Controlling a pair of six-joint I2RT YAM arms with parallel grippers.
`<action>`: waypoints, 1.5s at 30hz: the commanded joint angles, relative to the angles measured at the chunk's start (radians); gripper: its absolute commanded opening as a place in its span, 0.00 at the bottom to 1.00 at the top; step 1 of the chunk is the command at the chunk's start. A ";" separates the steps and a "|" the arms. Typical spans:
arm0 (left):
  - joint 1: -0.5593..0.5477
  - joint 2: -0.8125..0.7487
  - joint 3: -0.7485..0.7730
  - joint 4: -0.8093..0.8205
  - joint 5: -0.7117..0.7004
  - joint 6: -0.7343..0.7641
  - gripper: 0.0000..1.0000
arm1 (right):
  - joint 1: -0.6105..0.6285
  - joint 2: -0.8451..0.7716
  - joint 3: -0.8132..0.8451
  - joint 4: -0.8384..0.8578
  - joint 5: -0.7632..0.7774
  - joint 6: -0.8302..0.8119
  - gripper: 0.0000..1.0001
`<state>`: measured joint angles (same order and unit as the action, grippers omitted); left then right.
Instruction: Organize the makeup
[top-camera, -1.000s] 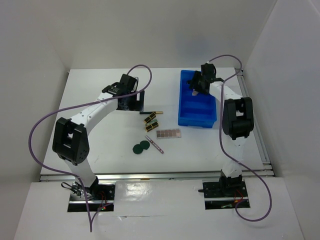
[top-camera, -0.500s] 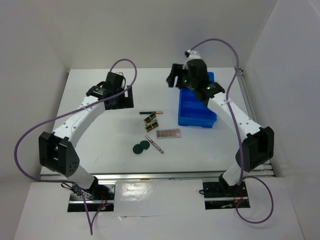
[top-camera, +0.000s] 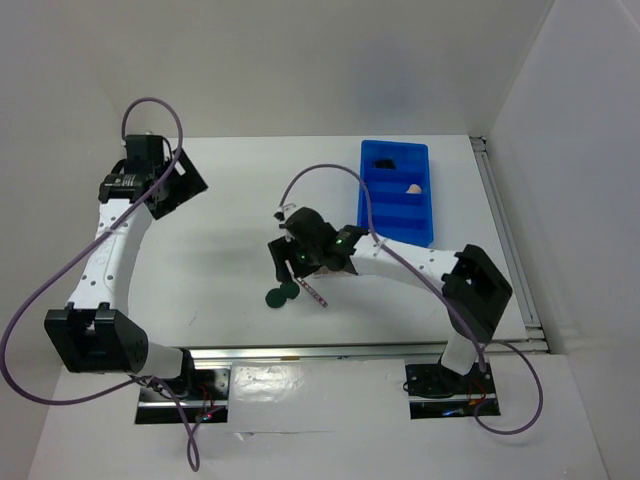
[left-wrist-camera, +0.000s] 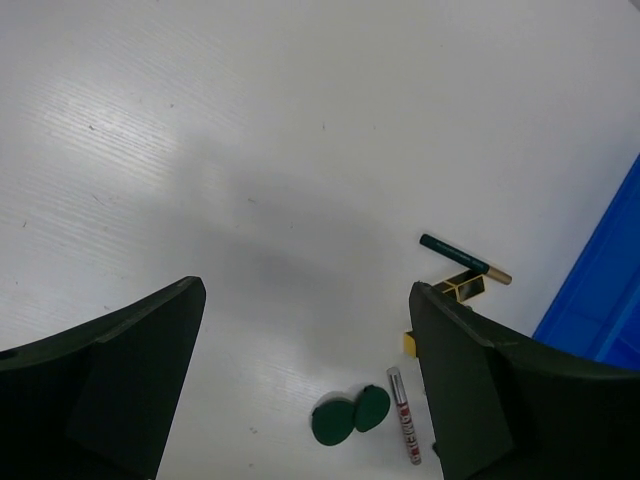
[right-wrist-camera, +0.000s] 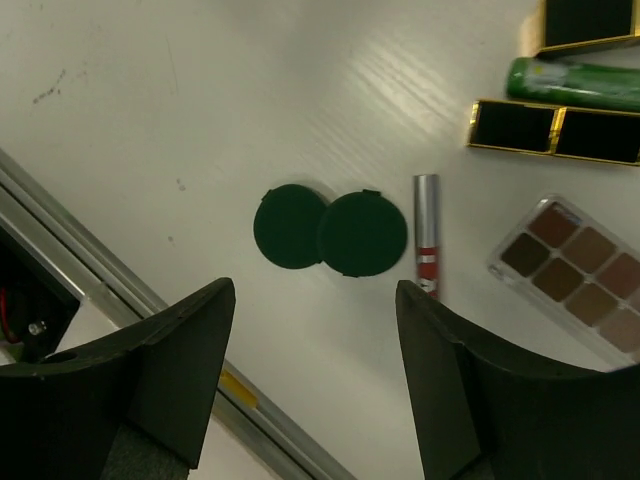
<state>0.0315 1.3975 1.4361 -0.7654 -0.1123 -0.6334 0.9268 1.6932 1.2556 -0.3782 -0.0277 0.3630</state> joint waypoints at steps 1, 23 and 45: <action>0.037 -0.041 -0.019 0.037 0.111 -0.020 0.97 | 0.050 0.077 0.059 0.015 -0.002 0.024 0.73; 0.038 -0.060 -0.109 0.110 0.204 0.037 0.96 | 0.081 0.228 0.111 0.024 0.052 0.014 0.00; -0.033 -0.060 -0.181 0.123 0.163 0.069 0.95 | 0.060 0.270 0.177 -0.090 0.072 0.054 0.51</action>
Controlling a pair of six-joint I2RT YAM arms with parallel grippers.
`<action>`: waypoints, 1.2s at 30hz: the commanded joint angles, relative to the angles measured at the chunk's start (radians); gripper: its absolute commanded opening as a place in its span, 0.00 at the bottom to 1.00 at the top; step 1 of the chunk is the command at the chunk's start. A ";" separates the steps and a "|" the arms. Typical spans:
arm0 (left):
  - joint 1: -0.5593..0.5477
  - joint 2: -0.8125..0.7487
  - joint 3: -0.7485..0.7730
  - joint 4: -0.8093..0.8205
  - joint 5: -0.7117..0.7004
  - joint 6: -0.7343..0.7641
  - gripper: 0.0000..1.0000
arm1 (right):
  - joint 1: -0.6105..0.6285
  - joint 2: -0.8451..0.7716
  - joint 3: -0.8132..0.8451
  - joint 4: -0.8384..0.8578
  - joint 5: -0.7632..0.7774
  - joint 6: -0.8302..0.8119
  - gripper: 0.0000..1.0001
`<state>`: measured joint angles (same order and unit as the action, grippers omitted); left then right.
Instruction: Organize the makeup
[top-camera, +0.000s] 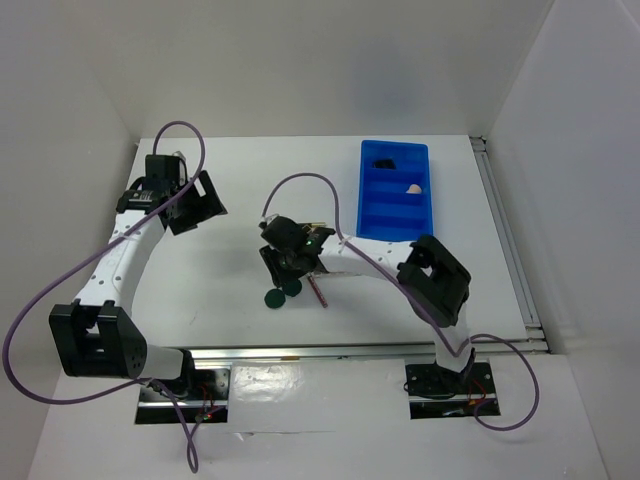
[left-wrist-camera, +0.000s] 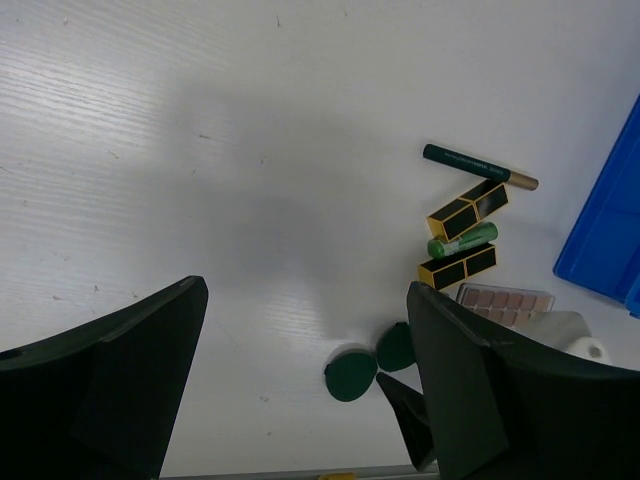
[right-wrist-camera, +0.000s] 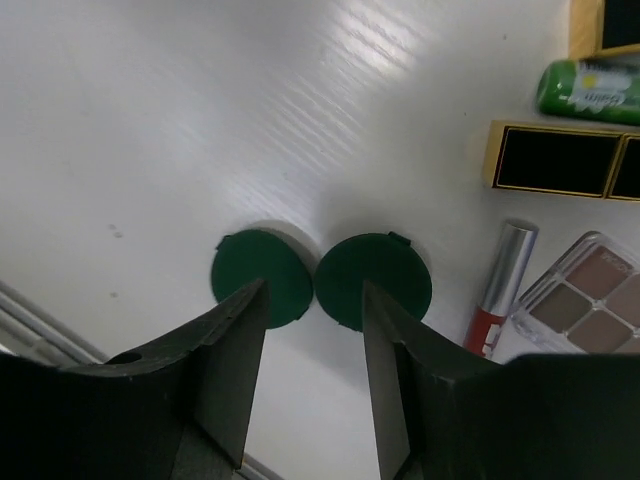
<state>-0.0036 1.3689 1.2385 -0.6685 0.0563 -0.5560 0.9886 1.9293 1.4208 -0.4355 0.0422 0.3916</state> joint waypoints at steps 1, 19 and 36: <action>0.002 -0.031 0.016 0.026 -0.006 -0.018 0.95 | -0.002 0.046 0.012 -0.032 0.002 0.026 0.51; 0.002 -0.021 0.006 0.044 0.023 -0.018 0.95 | -0.011 0.140 0.023 -0.023 0.091 0.064 0.16; 0.002 -0.021 -0.004 0.044 0.014 -0.018 0.95 | -0.011 -0.036 -0.025 0.015 0.113 0.036 0.00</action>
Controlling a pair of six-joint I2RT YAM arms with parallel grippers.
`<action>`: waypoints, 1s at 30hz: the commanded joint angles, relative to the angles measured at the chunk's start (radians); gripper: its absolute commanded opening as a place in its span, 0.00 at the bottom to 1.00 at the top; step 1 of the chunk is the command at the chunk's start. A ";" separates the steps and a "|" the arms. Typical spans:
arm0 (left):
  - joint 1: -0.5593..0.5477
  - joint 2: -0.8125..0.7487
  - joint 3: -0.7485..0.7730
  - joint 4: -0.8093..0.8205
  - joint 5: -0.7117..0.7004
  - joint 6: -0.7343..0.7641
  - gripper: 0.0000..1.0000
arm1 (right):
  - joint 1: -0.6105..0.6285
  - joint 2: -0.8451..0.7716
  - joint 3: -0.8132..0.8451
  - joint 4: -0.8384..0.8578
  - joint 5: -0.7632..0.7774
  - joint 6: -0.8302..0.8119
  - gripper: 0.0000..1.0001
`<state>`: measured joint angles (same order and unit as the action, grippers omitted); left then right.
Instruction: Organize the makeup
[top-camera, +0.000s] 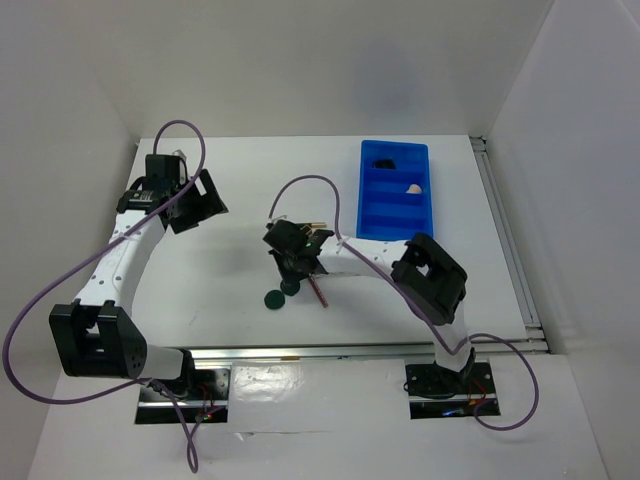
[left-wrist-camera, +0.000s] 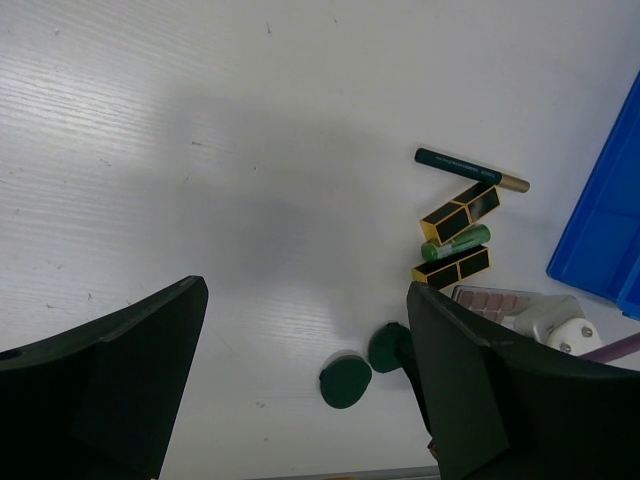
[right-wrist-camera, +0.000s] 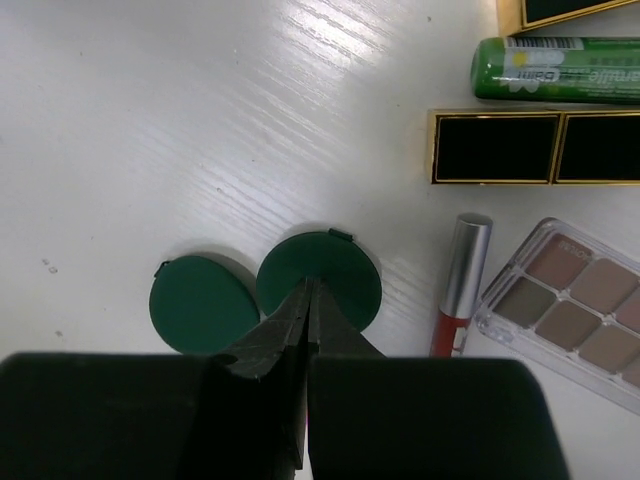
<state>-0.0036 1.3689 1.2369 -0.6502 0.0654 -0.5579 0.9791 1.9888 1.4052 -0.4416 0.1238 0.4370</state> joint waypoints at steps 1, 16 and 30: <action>0.002 -0.021 -0.002 0.026 0.005 -0.016 0.95 | -0.002 -0.110 -0.009 0.021 0.031 -0.009 0.00; 0.002 -0.021 -0.002 0.026 0.005 -0.016 0.95 | 0.007 -0.018 0.074 -0.063 -0.058 -0.038 0.81; 0.002 -0.030 -0.011 0.026 -0.004 -0.007 0.95 | 0.007 0.128 0.132 -0.066 0.010 0.045 0.73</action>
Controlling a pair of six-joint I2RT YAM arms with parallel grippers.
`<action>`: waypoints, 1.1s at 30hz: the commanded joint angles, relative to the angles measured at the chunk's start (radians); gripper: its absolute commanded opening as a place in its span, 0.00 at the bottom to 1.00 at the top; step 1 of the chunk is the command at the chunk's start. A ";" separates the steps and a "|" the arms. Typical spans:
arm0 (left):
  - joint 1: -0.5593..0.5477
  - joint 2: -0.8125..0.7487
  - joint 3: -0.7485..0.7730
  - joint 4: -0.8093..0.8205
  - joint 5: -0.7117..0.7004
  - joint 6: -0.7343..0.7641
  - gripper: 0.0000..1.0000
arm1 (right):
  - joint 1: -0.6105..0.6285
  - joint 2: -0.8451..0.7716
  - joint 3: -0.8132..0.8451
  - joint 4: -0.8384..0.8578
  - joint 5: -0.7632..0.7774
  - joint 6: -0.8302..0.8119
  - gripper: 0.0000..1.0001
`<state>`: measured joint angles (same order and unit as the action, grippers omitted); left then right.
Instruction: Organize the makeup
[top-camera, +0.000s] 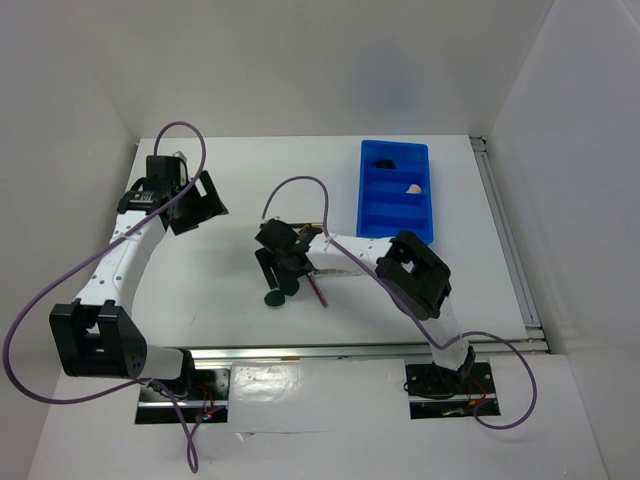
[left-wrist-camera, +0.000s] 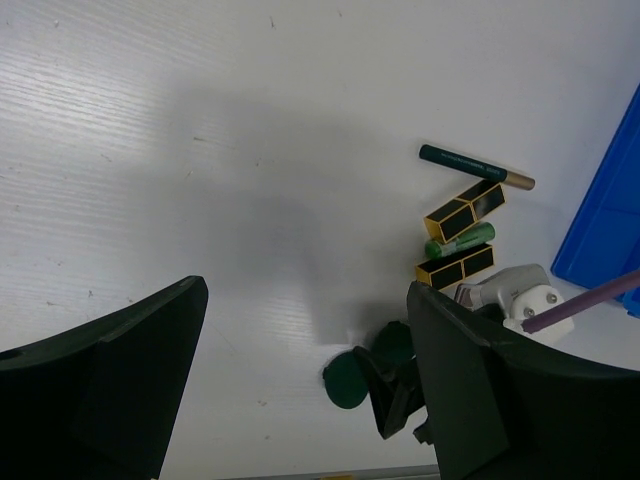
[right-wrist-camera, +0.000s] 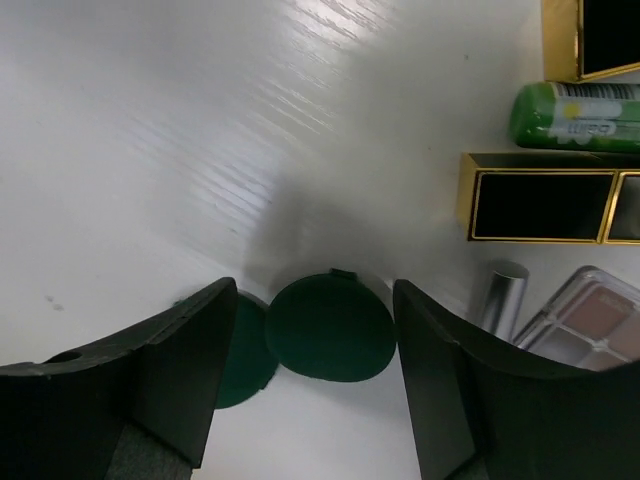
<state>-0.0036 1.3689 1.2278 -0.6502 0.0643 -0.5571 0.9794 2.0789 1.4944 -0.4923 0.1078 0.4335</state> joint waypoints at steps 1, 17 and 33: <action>0.002 -0.030 -0.002 0.026 -0.003 -0.007 0.95 | 0.007 0.038 0.055 -0.015 0.026 0.048 0.70; 0.002 -0.030 -0.011 0.026 -0.003 -0.007 0.95 | 0.007 -0.023 0.037 -0.058 0.081 0.070 0.54; 0.002 -0.011 -0.002 0.035 0.017 -0.007 0.95 | 0.016 -0.083 -0.056 -0.081 0.044 0.062 0.63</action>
<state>-0.0036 1.3689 1.2209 -0.6430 0.0666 -0.5571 0.9821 2.0388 1.4475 -0.5549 0.1467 0.4885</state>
